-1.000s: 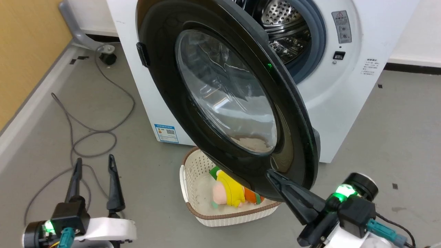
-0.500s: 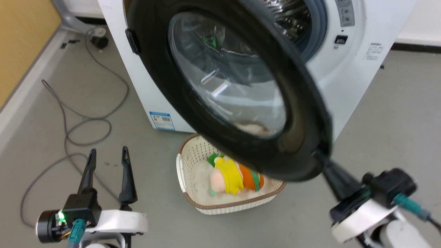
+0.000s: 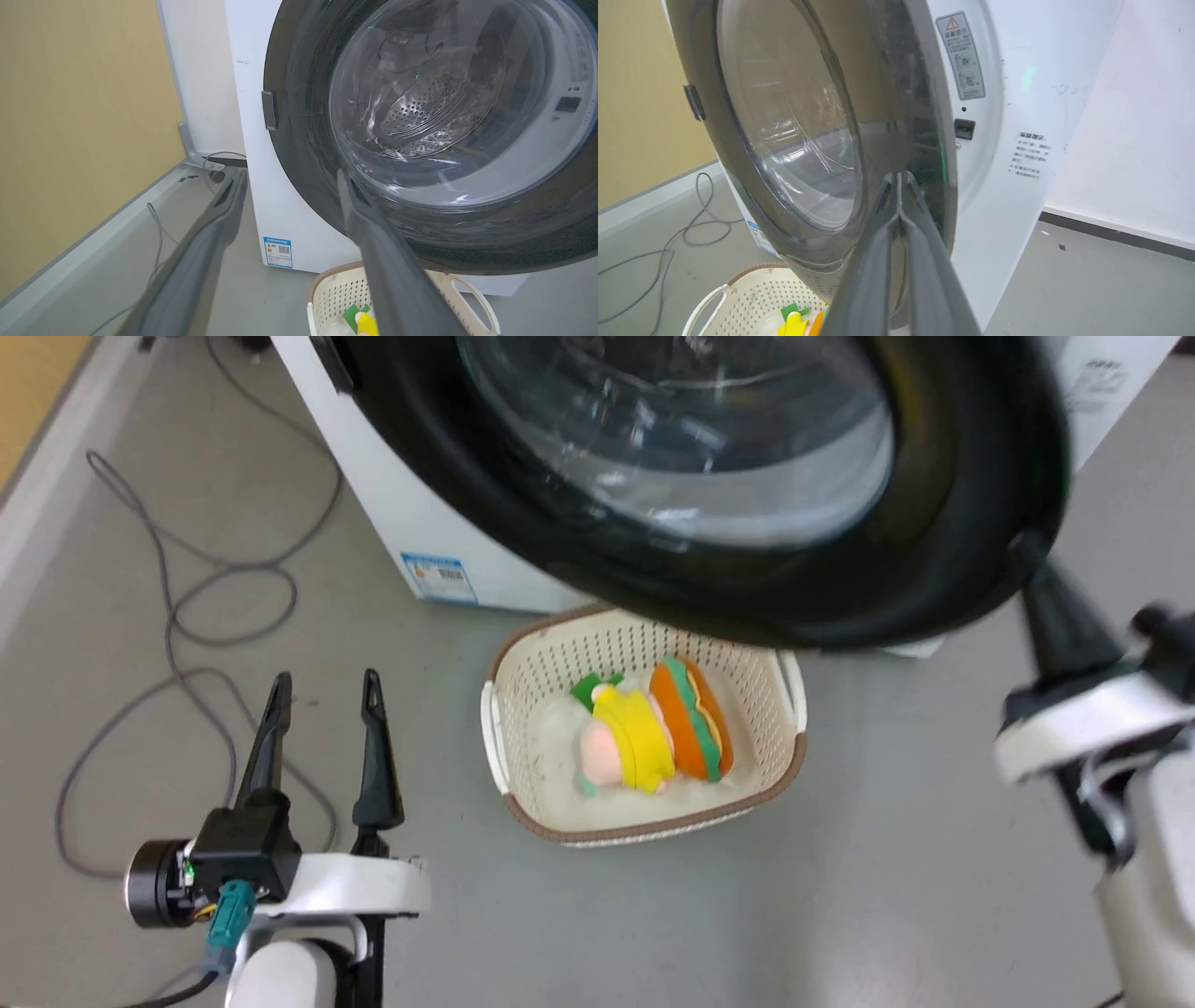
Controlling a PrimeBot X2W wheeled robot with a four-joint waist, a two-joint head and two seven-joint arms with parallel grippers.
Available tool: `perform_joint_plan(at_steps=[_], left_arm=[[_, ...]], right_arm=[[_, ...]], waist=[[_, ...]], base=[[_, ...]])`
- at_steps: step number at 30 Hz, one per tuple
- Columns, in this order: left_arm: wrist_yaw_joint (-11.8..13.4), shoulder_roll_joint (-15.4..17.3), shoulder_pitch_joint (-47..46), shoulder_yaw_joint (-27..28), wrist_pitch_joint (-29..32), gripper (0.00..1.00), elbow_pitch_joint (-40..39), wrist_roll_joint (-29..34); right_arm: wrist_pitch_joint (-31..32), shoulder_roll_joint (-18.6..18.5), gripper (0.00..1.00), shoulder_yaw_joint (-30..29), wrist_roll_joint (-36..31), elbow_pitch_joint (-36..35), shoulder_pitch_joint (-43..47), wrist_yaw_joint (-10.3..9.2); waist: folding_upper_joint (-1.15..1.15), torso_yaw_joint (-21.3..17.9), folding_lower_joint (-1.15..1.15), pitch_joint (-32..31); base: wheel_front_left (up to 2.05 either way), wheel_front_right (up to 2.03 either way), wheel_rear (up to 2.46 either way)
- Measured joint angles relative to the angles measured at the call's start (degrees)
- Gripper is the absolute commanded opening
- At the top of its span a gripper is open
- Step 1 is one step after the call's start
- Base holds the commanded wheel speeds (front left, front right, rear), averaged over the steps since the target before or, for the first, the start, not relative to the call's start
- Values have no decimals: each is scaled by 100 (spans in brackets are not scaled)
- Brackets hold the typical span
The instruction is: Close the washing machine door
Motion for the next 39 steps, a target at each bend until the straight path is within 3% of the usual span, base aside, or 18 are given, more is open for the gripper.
perform_joint_plan(at_steps=[17,26,31,39], left_arm=[[-43,-75,-430,-146,0,100,-24,-15],[19,-76,-470,-142,1,100,-23,-58],[42,-79,-435,-64,0,100,15,-43],[11,-80,-186,113,0,100,158,146]], right_arm=[[0,-183,0,-736,-269,1501,-1852,-3],[0,-244,0,-802,-415,1801,-2064,-3],[0,-109,0,-967,-492,1396,-1734,-4],[0,335,0,-1178,-664,-290,-564,-4]], waist=[[0,329,0,675],[0,366,0,674],[0,245,0,470],[0,-180,0,-10]], base=[[0,0,0],[0,0,0],[0,0,0],[0,0,0]])
